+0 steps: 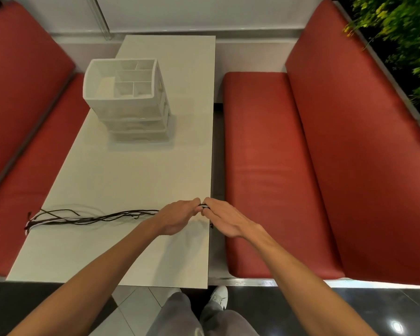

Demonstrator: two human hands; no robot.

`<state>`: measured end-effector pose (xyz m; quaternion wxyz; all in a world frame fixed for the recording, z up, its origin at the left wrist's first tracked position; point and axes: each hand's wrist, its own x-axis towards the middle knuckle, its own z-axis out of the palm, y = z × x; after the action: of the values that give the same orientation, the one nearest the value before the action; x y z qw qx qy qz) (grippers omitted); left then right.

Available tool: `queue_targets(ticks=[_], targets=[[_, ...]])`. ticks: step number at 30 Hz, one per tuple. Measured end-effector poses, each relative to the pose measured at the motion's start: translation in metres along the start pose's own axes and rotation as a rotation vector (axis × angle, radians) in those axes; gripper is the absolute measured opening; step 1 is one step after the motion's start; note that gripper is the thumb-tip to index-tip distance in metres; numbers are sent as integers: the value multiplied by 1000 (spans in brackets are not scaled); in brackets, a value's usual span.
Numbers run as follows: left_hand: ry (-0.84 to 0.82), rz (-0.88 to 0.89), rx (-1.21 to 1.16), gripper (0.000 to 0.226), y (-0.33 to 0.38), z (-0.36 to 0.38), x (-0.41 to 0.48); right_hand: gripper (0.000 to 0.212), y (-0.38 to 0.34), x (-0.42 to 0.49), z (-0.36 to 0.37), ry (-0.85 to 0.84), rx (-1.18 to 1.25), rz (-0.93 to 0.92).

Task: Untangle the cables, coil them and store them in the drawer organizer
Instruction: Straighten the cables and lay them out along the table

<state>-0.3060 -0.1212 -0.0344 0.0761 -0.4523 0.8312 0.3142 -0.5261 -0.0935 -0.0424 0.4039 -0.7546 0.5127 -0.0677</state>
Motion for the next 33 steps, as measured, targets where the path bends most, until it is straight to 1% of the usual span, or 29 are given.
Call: queue_targets(ticks=[1, 3, 5, 7, 8, 9, 11, 12, 13, 14, 15, 16, 17, 18, 20, 21, 23, 24, 25, 27, 28, 30, 31, 33], targets=[[-7, 2, -4, 21, -2, -1, 1, 27, -1, 1, -2, 12, 13, -12], [-32, 13, -25, 21, -6, -3, 3, 32, -2, 1, -8, 39, -58, -64], [-69, -16, -79, 27, -11, -6, 4, 35, 3, 1, -16, 84, -127, -94], [-71, -72, -118, 36, -19, -11, -1, 34, 8, -3, -25, 142, -182, -104], [-73, -79, -89, 41, -24, -13, -4, 33, 9, -7, -28, 158, -230, -110], [-71, -67, -7, 43, -27, -14, -7, 31, 10, -11, -30, 169, -296, -109], [-17, -74, 244, 41, -25, -11, -9, 27, 16, -18, -24, 252, -455, -151], [46, -92, 359, 38, -19, -6, -7, 25, 19, -20, -19, 286, -515, -126], [107, -134, 436, 36, -9, -1, -3, 19, 18, -19, -14, 252, -529, -17], [144, -197, 475, 37, 2, 6, 3, 16, 17, -17, -10, 276, -495, 102], [163, -271, 472, 38, 12, 10, 8, 18, 15, -14, -1, 332, -493, 183], [177, -338, 439, 38, 18, 12, 12, 19, 14, -12, 10, 373, -497, 214], [191, -371, 413, 38, 22, 13, 14, 19, 14, -10, 17, 394, -519, 210], [193, -365, 396, 36, 21, 13, 16, 18, 17, -9, 20, 407, -557, 175], [159, -261, 367, 32, 15, 12, 14, 17, 35, -13, 17, 419, -650, 117], [126, -192, 353, 31, 11, 11, 12, 23, 44, -16, 14, 390, -639, 107], [77, -91, 351, 31, 7, 11, 10, 43, 49, -23, 4, 240, -500, 139], [77, -55, 363, 32, 7, 12, 11, 52, 45, -22, 0, 214, -395, 137], [90, -27, 371, 34, 9, 13, 11, 59, 36, -20, -4, 244, -280, 121], [117, 13, 385, 36, 13, 15, 12, 61, 15, -8, -8, 324, -70, 82], [125, 28, 396, 35, 14, 15, 12, 60, 3, -2, -9, 317, 1, 78], [120, 38, 422, 35, 16, 13, 12, 58, -16, 9, -8, 184, 92, 133], [118, 33, 426, 36, 16, 11, 11, 61, -22, 13, -8, 118, 106, 174], [113, 28, 416, 36, 17, 6, 8, 74, -26, 17, -7, 70, 76, 222]])
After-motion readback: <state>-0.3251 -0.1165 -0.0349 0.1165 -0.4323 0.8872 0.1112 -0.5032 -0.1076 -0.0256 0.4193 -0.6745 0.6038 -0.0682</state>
